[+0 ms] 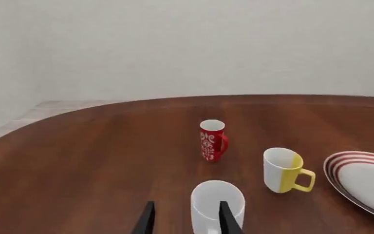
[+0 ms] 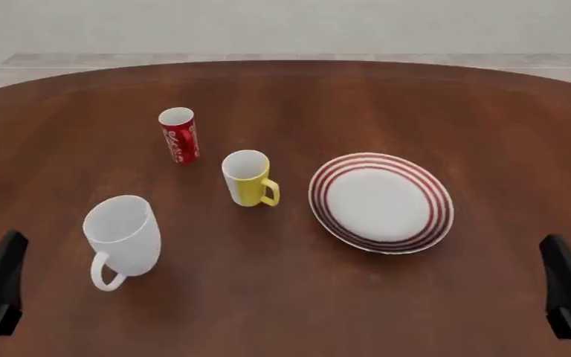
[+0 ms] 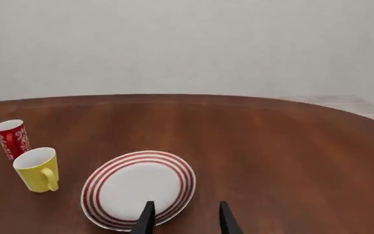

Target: Pick up the red mug and put it on the plate

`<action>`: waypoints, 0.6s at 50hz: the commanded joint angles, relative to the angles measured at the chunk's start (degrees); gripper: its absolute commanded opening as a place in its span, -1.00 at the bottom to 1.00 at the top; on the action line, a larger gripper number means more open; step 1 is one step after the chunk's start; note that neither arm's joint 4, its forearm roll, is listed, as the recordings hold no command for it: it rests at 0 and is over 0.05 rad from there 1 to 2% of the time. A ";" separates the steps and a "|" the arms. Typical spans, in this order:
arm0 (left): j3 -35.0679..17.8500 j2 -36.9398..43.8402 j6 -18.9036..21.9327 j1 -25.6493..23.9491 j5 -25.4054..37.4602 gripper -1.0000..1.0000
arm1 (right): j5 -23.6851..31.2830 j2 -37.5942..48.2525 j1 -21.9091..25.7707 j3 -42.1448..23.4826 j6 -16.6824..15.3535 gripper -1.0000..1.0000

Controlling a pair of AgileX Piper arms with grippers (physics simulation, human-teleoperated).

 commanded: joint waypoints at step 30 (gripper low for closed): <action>-7.40 13.50 0.47 -2.07 -8.36 1.00 | -2.19 2.56 -0.70 0.03 -0.65 1.00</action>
